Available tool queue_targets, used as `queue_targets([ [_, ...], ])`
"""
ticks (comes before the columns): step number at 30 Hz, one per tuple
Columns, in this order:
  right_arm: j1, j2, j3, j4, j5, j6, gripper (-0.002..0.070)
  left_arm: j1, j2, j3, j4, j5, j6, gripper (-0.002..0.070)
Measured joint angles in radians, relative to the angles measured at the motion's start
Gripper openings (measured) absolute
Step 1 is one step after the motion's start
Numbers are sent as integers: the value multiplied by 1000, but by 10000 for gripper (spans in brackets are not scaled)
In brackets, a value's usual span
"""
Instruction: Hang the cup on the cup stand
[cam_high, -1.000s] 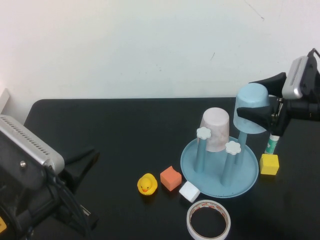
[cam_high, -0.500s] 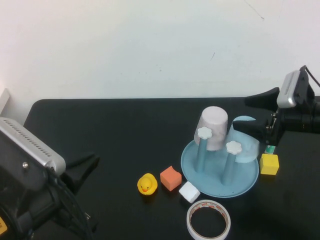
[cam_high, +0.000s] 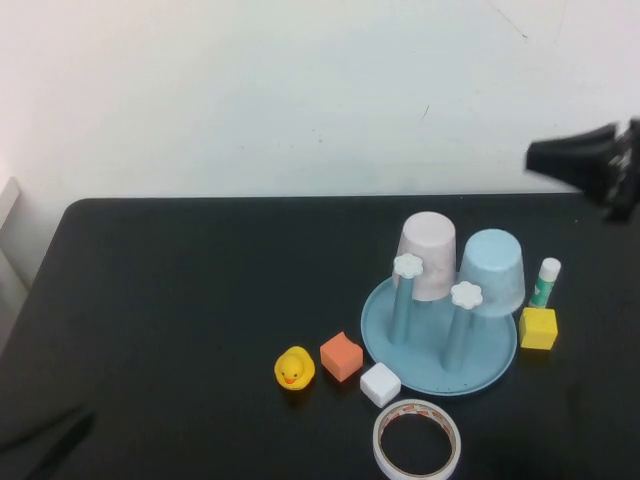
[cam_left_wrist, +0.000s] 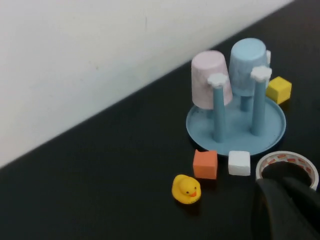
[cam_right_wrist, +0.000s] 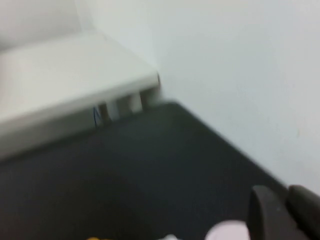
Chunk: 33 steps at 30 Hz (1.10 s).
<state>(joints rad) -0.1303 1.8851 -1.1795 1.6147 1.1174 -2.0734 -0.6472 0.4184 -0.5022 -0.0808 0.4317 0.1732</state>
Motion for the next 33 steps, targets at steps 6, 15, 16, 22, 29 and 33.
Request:
queue_targets([
  [6,-52,-212,22,-71,39,131,11,0,-209,37,137,92,-160,0],
  [15,-52,-794,296,-125,12,137,2,0,-264,220,210,-1,-316,0],
  [16,-52,-852,316,-134,-22,142,2,0,-264,224,212,-5,-316,0],
  [22,-52,-1276,450,-280,-290,272,1,0,-264,233,214,-18,-316,0],
  [29,-52,-1656,591,-448,-514,491,1,0,-264,245,214,12,-316,0],
  [33,-52,-1708,613,-525,-496,601,0,0,-264,249,214,25,-316,0],
])
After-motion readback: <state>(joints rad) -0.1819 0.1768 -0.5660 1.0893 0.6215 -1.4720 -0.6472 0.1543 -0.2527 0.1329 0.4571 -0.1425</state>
